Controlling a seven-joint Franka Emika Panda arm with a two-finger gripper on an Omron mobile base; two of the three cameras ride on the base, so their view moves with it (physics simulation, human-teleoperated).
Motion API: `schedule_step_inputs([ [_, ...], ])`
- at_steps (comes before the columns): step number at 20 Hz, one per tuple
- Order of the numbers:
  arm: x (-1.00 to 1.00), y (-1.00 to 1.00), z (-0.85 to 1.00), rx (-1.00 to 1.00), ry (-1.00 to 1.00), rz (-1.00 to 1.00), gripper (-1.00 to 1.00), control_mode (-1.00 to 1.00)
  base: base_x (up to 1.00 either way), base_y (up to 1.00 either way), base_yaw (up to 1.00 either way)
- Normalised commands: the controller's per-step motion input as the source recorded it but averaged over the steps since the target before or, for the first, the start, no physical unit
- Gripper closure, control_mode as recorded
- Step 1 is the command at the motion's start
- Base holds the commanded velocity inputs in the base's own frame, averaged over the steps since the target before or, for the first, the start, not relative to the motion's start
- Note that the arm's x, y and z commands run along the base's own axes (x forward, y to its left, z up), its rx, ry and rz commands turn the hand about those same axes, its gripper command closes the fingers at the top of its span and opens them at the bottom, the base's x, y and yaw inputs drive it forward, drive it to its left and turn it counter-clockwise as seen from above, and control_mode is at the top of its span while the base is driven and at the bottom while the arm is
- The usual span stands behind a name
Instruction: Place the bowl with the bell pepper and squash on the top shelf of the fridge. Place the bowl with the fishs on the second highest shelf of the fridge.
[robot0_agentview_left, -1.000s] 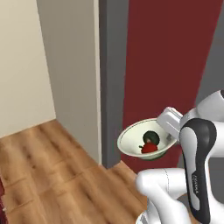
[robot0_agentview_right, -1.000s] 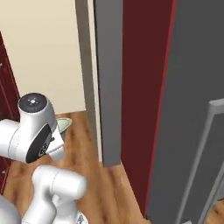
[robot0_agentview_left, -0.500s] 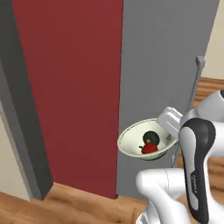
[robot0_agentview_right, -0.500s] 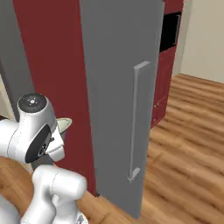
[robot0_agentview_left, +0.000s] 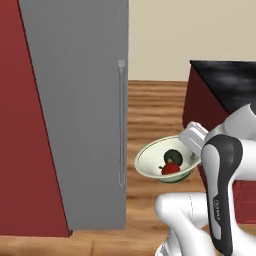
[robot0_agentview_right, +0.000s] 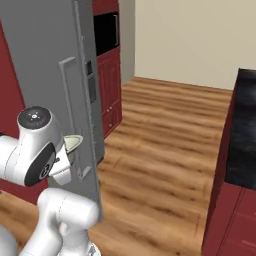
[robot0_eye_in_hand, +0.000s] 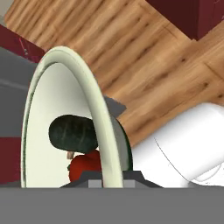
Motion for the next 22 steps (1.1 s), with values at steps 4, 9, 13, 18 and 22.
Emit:
schedule_step_inputs([
  [4,0.0,0.0,0.0,0.0,0.0,0.0,1.0,1.0,0.6,-0.93,-0.17],
  [9,0.0,0.0,0.0,0.0,0.0,0.0,1.0,1.0,1.0,-0.64,-0.1],
  [13,0.0,0.0,0.0,0.0,0.0,0.0,1.0,1.0,1.0,-0.25,-0.17],
  [18,0.0,0.0,0.0,0.0,0.0,0.0,1.0,1.0,1.0,0.12,-0.12],
  [22,0.0,0.0,0.0,0.0,0.0,0.0,1.0,1.0,1.0,0.0,-0.08],
])
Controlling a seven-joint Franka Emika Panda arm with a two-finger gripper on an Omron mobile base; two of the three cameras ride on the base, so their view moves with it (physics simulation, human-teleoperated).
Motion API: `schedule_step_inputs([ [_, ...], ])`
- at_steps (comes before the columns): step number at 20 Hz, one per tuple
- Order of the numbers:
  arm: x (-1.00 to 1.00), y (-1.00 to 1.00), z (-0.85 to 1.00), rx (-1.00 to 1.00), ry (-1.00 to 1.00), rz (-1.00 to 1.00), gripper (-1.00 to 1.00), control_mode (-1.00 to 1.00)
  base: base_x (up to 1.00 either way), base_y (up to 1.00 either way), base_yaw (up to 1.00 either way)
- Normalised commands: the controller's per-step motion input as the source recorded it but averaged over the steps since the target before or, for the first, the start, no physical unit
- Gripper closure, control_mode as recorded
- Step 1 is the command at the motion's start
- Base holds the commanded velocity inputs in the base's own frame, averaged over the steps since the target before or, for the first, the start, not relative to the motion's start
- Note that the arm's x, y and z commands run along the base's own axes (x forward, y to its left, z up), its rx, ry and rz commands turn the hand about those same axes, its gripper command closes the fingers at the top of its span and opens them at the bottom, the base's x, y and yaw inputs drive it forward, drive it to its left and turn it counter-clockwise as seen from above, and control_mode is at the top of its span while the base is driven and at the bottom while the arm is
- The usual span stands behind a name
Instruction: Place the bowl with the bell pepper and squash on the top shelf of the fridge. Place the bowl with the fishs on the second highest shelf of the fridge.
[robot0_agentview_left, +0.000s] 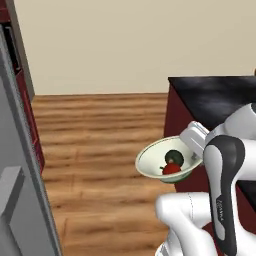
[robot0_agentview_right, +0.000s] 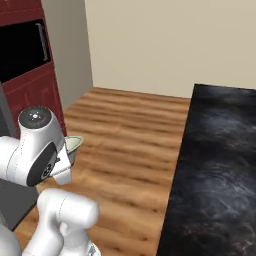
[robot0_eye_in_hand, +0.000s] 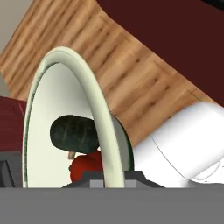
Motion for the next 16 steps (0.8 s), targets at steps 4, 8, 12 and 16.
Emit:
schedule_step_inputs([
  [4,0.0,0.0,0.0,0.0,0.0,0.0,1.0,1.0,1.0,0.0,-0.07],
  [8,0.0,0.0,0.0,0.0,0.0,0.0,1.0,1.0,1.0,0.0,-0.08],
  [12,0.0,0.0,0.0,0.0,0.0,0.0,1.0,1.0,1.0,0.0,0.0],
  [16,0.0,0.0,0.0,0.0,0.0,0.0,1.0,1.0,0.36,0.0,0.86],
])
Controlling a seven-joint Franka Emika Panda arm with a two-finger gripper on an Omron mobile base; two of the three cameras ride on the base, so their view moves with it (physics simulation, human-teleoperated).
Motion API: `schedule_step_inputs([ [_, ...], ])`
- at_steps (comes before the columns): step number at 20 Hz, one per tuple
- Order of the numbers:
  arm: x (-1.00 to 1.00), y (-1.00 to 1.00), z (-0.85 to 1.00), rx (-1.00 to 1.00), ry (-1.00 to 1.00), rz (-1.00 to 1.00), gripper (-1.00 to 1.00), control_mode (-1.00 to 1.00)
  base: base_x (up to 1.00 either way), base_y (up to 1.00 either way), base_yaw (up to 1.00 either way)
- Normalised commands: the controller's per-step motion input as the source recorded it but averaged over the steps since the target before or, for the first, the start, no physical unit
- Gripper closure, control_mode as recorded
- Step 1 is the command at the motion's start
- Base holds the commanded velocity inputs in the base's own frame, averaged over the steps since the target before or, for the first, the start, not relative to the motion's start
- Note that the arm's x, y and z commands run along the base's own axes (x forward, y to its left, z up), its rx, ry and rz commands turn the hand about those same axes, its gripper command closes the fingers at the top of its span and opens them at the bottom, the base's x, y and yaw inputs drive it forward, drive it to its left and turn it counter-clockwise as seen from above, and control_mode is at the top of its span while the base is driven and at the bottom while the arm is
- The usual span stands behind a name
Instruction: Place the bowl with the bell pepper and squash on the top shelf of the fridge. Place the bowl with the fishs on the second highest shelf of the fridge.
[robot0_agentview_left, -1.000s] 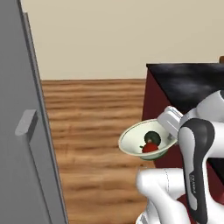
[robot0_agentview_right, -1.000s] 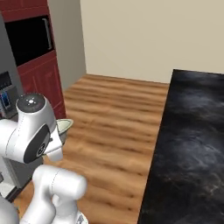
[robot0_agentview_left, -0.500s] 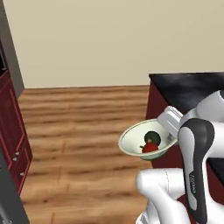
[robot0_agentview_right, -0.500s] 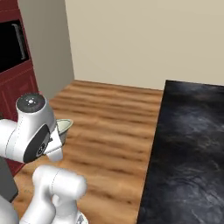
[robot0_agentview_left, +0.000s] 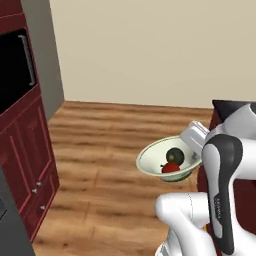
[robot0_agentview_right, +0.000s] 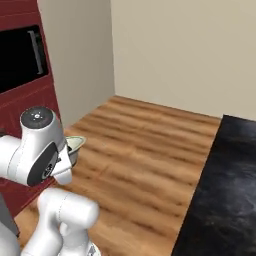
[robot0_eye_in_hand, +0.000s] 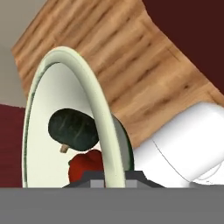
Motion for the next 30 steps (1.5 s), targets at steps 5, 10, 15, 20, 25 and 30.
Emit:
schedule_step_inputs([
  [5,0.0,0.0,0.0,0.0,0.0,0.0,1.0,1.0,0.0,0.0,1.0],
  [10,0.0,0.0,0.0,0.0,0.0,0.0,1.0,1.0,0.0,0.0,1.0],
  [15,0.0,0.0,0.0,0.0,0.0,0.0,1.0,1.0,0.0,-0.01,1.0],
  [20,0.0,0.0,0.0,0.0,0.0,0.0,1.0,1.0,0.32,-0.05,0.88],
  [25,0.0,0.0,0.0,0.0,0.0,0.0,1.0,1.0,0.96,0.04,0.02],
  [30,0.0,0.0,0.0,0.0,0.0,0.0,1.0,1.0,0.44,0.4,0.03],
])
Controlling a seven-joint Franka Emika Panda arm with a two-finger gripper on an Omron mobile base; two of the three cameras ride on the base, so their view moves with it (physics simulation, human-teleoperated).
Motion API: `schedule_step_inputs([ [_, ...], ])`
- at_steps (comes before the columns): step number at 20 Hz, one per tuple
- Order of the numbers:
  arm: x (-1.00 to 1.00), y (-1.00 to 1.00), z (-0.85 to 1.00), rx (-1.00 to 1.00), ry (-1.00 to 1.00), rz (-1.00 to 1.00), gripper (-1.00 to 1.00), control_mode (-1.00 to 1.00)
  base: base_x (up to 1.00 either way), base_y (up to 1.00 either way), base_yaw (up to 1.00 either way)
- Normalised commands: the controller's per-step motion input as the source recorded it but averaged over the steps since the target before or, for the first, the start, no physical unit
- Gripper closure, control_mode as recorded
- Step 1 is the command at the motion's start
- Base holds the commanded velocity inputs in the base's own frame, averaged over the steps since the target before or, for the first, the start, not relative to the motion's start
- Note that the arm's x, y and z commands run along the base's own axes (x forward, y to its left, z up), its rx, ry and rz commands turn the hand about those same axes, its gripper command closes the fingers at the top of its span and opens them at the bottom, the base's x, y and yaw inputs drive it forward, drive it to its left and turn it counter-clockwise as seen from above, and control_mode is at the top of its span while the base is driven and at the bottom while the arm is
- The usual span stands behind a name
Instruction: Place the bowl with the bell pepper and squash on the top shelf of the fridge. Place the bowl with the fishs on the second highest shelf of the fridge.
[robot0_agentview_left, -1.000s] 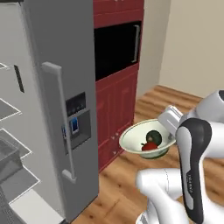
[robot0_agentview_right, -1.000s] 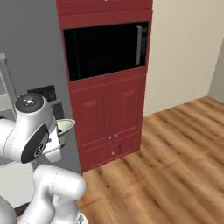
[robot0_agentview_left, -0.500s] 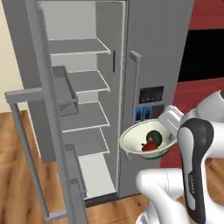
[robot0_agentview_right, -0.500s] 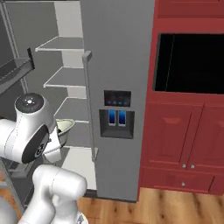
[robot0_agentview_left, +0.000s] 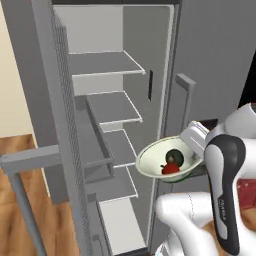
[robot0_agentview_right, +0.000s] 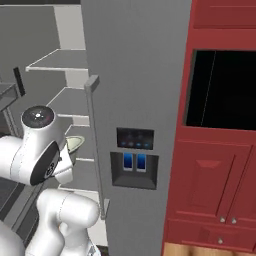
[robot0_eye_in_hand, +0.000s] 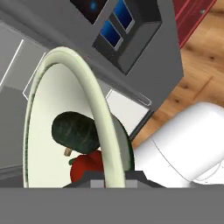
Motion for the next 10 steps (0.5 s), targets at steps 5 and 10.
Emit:
schedule_step_inputs([
  [5,0.0,0.0,0.0,0.0,0.0,0.0,1.0,1.0,0.25,0.56,0.01],
  [10,0.56,0.01,0.38,0.0,-0.1,-0.01,1.0,-1.0,0.2,0.0,0.0],
])
